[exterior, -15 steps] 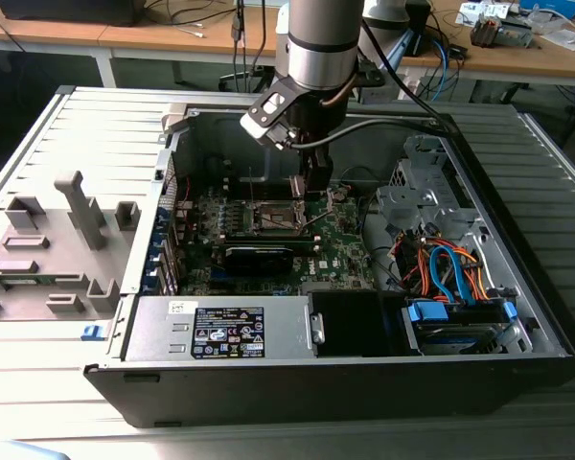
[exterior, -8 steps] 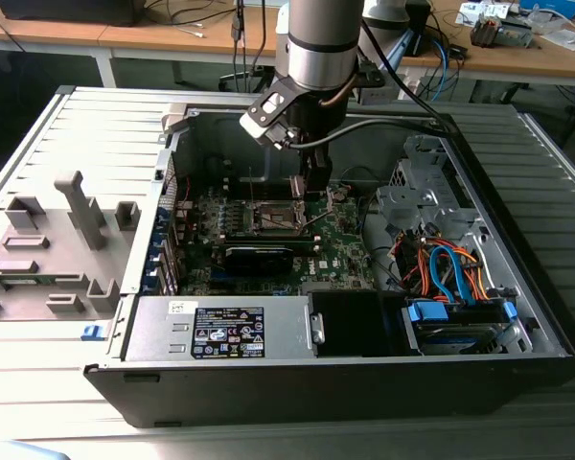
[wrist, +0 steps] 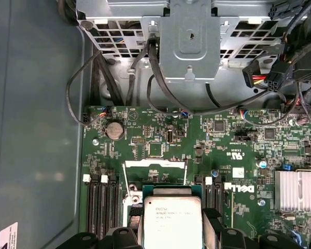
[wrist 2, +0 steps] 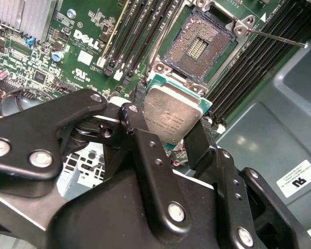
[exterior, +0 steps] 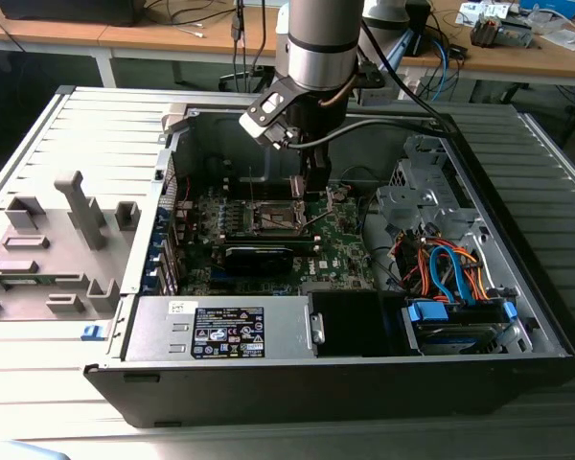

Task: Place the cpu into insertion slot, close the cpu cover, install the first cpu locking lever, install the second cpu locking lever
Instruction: 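Place the cpu into insertion slot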

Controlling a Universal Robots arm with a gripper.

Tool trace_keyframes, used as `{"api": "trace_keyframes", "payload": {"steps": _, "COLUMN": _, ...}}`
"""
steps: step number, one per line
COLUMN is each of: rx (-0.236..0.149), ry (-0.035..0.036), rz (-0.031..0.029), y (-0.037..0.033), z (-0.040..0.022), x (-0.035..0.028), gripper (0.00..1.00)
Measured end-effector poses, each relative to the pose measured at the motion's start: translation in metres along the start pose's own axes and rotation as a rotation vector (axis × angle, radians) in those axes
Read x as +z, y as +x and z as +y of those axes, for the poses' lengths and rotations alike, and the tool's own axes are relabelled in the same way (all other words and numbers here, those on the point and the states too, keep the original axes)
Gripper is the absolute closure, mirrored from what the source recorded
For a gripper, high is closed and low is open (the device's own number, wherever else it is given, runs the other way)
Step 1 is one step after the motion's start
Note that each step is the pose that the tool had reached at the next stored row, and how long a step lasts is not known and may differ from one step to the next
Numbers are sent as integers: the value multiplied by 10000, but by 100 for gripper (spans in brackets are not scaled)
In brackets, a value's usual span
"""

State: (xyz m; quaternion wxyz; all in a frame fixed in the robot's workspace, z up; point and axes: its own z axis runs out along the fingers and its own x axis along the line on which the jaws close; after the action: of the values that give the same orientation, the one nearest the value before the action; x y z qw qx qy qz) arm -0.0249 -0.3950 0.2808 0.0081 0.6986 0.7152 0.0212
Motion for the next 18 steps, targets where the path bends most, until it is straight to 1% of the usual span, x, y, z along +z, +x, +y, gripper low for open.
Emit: {"api": "trace_keyframes", "payload": {"steps": 18, "rx": 200, "ry": -3, "rz": -9, "y": 0, "z": 0, "x": 5, "gripper": 45}}
